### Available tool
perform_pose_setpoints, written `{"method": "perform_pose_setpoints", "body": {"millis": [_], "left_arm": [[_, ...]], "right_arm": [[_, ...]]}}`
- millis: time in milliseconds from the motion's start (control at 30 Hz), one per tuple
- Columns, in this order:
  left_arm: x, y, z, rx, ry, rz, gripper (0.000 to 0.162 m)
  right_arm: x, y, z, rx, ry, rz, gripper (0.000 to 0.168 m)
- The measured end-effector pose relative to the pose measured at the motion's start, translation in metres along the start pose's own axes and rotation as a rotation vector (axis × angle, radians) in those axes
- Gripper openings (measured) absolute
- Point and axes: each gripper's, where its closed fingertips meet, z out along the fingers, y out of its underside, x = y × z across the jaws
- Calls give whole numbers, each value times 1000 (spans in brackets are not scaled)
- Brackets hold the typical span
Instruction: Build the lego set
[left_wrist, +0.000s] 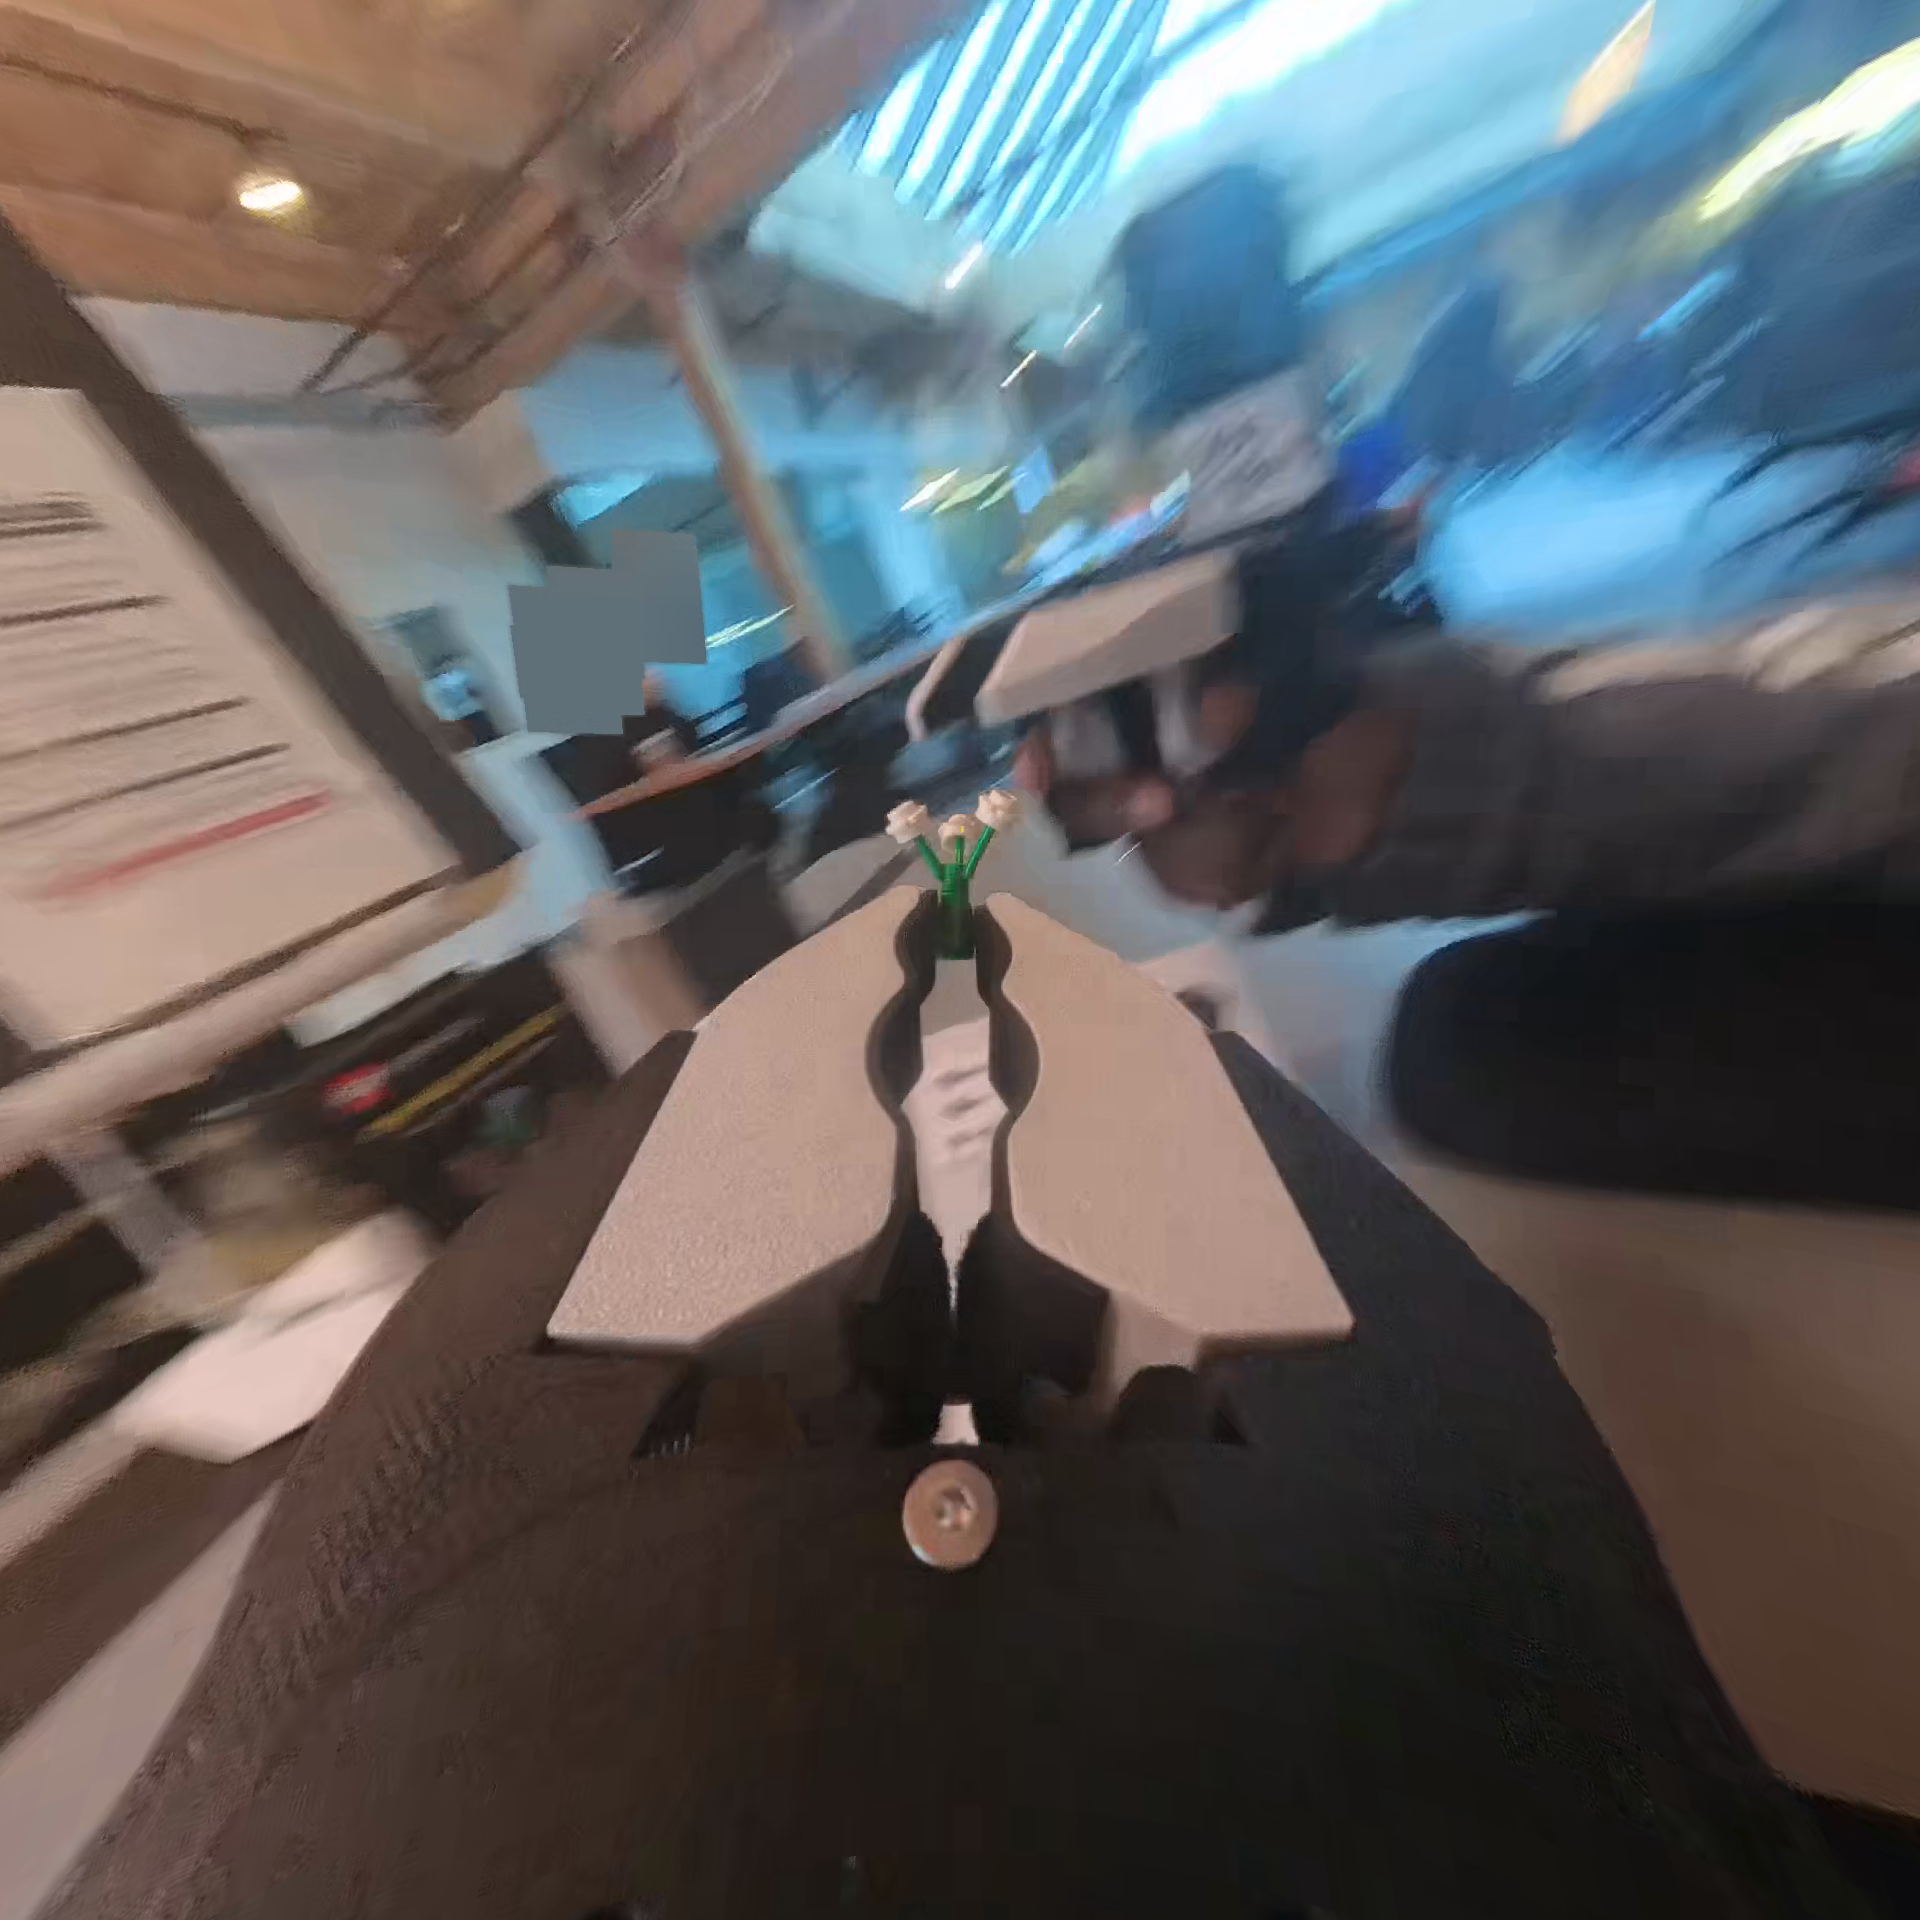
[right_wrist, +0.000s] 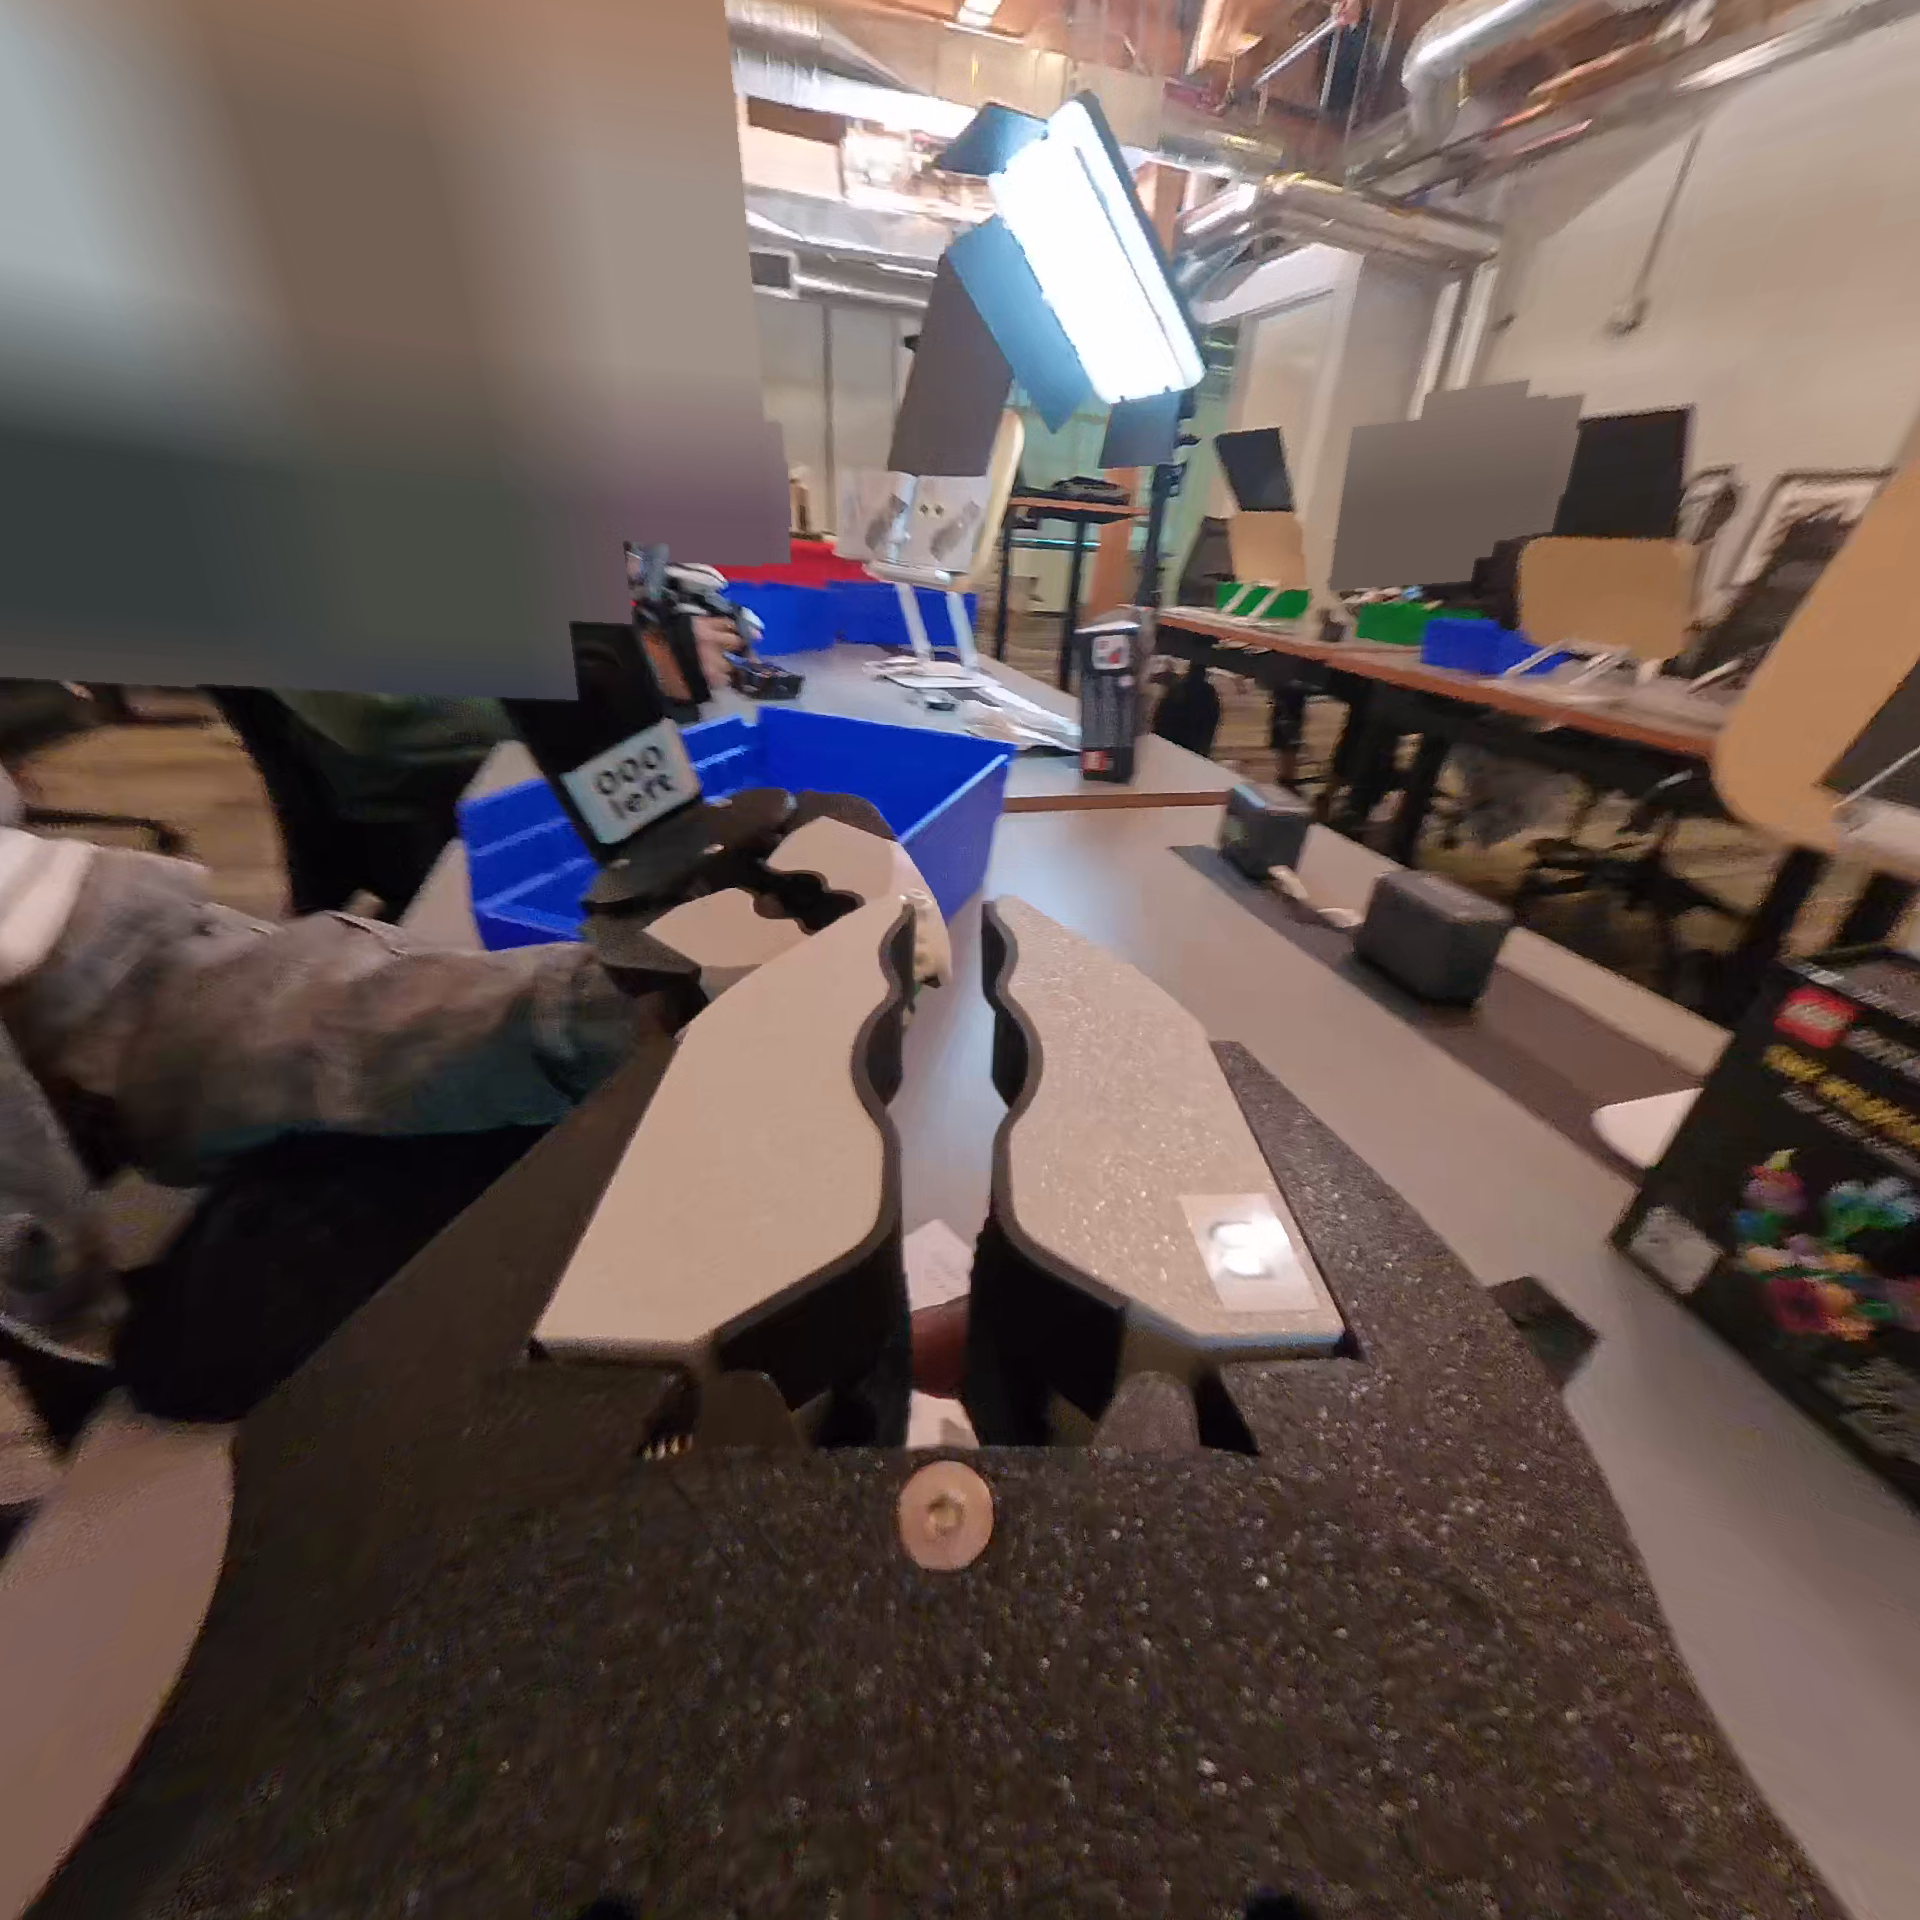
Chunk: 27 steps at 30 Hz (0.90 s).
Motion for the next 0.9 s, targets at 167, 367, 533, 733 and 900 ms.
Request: {"method": "perform_pose_setpoints", "body": {"millis": [167,367,533,733,900], "left_arm": [[13,-19,-2,155,122,-144,7],[11,-23,-5,182,126,-170,7],[14,-20,-3,159,133,-159,7],[14,-17,-2,139,137,-159,7],[14,-12,0,98,122,-131,7]], "right_arm": [[-18,0,4,46,-178,196,7],[-23,3,9,41,-186,184,8],[-25,3,10,25,-163,120,5],[-25,6,11,-2,-139,55,5],[-23,10,11,-36,-118,24,5]]}}
